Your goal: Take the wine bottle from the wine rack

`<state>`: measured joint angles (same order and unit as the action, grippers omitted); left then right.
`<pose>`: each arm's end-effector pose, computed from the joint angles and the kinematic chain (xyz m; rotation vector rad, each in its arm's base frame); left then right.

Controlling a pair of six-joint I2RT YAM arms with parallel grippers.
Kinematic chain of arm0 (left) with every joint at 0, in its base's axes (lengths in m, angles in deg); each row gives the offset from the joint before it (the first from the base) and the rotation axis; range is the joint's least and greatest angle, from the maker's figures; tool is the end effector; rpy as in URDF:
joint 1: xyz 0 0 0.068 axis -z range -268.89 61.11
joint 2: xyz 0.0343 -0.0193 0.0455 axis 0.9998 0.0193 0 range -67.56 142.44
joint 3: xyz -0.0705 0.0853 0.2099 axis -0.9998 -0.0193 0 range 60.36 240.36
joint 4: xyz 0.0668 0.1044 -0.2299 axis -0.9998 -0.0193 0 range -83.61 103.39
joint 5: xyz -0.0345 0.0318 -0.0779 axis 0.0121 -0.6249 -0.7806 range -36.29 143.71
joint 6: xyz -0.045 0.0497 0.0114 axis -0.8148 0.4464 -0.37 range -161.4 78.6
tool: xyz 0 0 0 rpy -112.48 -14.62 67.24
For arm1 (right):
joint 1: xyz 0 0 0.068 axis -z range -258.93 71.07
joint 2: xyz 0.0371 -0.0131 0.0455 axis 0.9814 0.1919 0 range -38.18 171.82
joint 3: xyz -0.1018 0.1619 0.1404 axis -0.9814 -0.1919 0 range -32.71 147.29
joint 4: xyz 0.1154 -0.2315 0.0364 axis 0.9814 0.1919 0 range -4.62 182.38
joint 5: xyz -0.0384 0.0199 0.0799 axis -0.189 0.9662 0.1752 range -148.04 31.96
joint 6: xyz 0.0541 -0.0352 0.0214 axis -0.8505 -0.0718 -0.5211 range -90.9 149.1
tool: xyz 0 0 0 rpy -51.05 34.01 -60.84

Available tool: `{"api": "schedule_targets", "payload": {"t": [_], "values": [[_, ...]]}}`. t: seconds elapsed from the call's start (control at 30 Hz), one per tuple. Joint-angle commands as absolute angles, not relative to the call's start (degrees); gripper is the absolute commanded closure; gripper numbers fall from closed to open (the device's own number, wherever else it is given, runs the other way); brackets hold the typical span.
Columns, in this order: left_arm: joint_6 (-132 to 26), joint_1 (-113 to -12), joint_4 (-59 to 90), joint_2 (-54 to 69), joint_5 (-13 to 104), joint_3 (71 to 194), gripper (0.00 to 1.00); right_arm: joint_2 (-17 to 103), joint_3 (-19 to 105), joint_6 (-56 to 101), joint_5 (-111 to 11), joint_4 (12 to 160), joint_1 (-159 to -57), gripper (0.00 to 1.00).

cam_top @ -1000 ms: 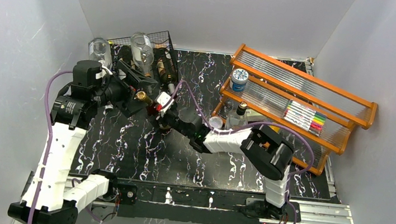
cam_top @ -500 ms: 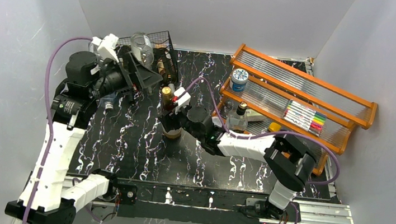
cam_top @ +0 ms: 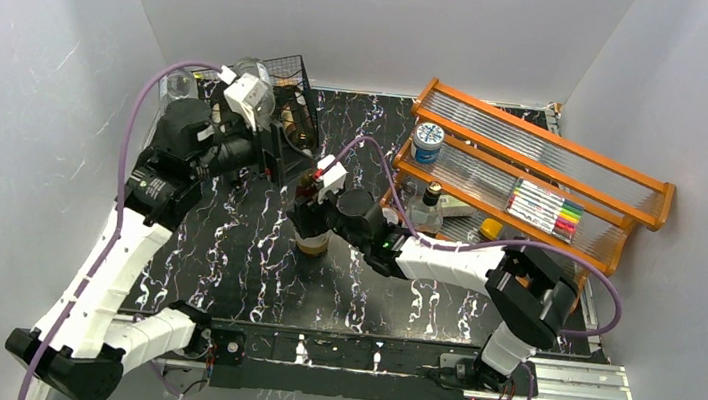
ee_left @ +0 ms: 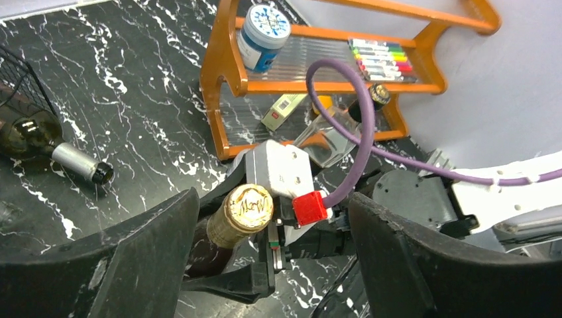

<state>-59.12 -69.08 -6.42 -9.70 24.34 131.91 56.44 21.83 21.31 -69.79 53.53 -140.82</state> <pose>0.2202 -0.1078 0.4090 0.4318 1.6947 -0.9143 0.1938 0.3390 0.2099 -0.6603 1.6378 0.7215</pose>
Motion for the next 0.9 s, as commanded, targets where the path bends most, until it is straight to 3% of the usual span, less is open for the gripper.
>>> {"api": "schedule_targets", "payload": {"t": [0.0,0.13,0.67,0.87], "values": [[-54.46,-66.53,-4.59,-10.76,28.82,130.02,0.18,50.95,24.46,20.64,-71.21,51.44,-140.90,0.38],[-54.24,-65.39,-4.63,-10.98,30.67,129.04,0.18,48.51,23.68,20.44,-71.53,54.09,-140.87,0.03],[-53.14,-60.82,-6.17,-9.68,32.68,127.97,0.22,28.51,26.85,19.90,-68.66,83.32,-140.90,0.02],[-50.10,-55.97,-7.57,-7.66,40.82,128.50,0.36,20.94,31.21,22.63,-72.56,93.05,-140.89,0.02]]}}
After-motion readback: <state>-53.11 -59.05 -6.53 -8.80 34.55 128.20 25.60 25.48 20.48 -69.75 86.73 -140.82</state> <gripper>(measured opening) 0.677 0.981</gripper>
